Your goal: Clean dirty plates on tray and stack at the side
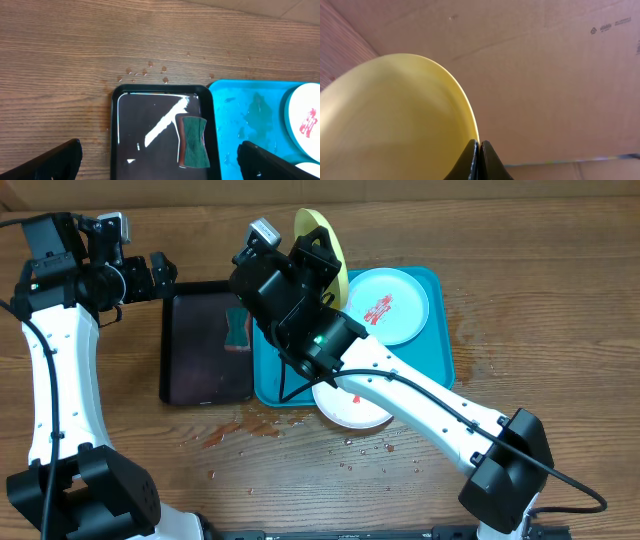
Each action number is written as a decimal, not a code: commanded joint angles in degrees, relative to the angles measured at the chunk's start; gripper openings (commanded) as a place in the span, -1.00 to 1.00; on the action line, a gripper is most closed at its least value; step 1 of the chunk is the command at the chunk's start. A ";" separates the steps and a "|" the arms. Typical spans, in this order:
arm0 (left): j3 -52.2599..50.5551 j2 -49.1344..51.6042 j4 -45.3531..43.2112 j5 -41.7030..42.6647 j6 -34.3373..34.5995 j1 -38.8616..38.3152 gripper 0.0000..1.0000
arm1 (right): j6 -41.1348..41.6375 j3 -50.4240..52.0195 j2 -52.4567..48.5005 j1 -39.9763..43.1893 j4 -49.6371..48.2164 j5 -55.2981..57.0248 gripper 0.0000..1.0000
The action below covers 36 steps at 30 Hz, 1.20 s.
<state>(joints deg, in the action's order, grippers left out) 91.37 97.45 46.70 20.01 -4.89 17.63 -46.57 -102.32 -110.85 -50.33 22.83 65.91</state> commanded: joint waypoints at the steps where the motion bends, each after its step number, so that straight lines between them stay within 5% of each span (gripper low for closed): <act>1: 0.98 -1.36 -0.24 1.27 -1.55 0.09 1.00 | -3.65 -0.74 0.57 0.13 -0.46 2.25 -0.92; 11: 0.98 -1.36 -0.15 1.29 -1.53 0.09 0.99 | -1.68 -0.74 0.11 1.01 -2.14 1.70 -0.92; 17: 0.98 -1.36 1.84 1.29 -1.53 -0.09 1.00 | 18.40 -0.76 0.11 6.95 4.57 -6.54 -0.92; 26: 0.59 -1.31 4.52 0.17 -1.31 -3.96 1.00 | 43.91 -0.76 0.13 20.00 18.18 -45.07 -0.92; 36: 0.57 -1.20 1.95 -12.09 -0.22 -20.31 1.00 | 48.83 -0.74 0.13 38.75 17.46 -81.05 -0.92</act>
<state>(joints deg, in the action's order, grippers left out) 91.37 97.45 49.28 11.44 -4.84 0.62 -1.06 -102.35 -111.07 -16.29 40.56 -0.75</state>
